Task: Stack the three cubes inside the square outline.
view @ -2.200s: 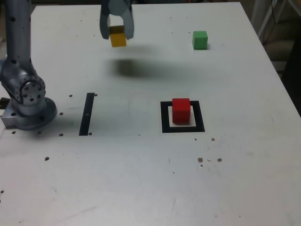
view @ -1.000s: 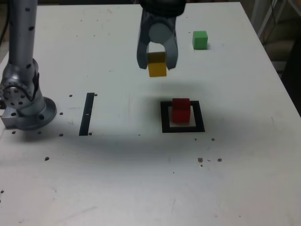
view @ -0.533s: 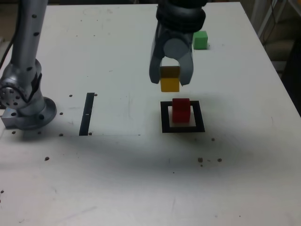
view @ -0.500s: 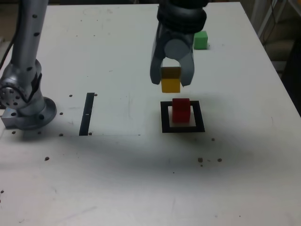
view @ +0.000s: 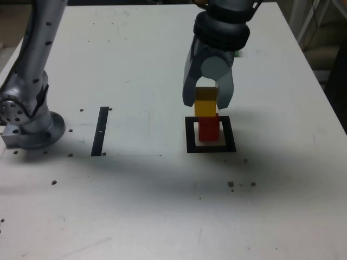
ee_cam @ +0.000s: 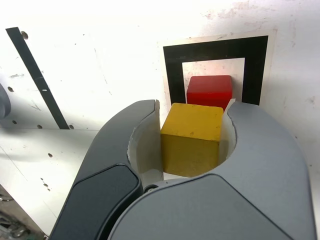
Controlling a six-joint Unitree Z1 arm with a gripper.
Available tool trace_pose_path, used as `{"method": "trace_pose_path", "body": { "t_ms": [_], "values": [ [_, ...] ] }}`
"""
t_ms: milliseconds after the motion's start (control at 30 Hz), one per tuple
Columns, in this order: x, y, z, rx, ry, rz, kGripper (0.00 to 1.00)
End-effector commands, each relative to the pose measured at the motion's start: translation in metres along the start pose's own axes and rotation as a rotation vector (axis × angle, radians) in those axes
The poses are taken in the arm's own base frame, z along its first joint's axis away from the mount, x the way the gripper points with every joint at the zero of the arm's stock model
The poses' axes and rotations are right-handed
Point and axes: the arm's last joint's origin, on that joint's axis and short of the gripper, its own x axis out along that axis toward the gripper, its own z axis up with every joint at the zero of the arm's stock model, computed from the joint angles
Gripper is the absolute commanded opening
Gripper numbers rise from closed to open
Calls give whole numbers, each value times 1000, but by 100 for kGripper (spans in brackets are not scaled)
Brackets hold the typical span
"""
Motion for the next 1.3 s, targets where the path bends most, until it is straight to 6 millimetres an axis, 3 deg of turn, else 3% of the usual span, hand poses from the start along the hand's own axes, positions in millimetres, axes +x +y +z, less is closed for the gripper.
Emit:
{"method": "trace_pose_path", "body": {
  "t_ms": [0,1033,1100,1267],
  "values": [
    [2,0,4,-2,1,-1,32],
    [15,-1,16,-20,12,-19,32],
    [16,-1,16,-21,13,-20,39],
    [19,-1,16,-21,12,-24,85]
  ]
}}
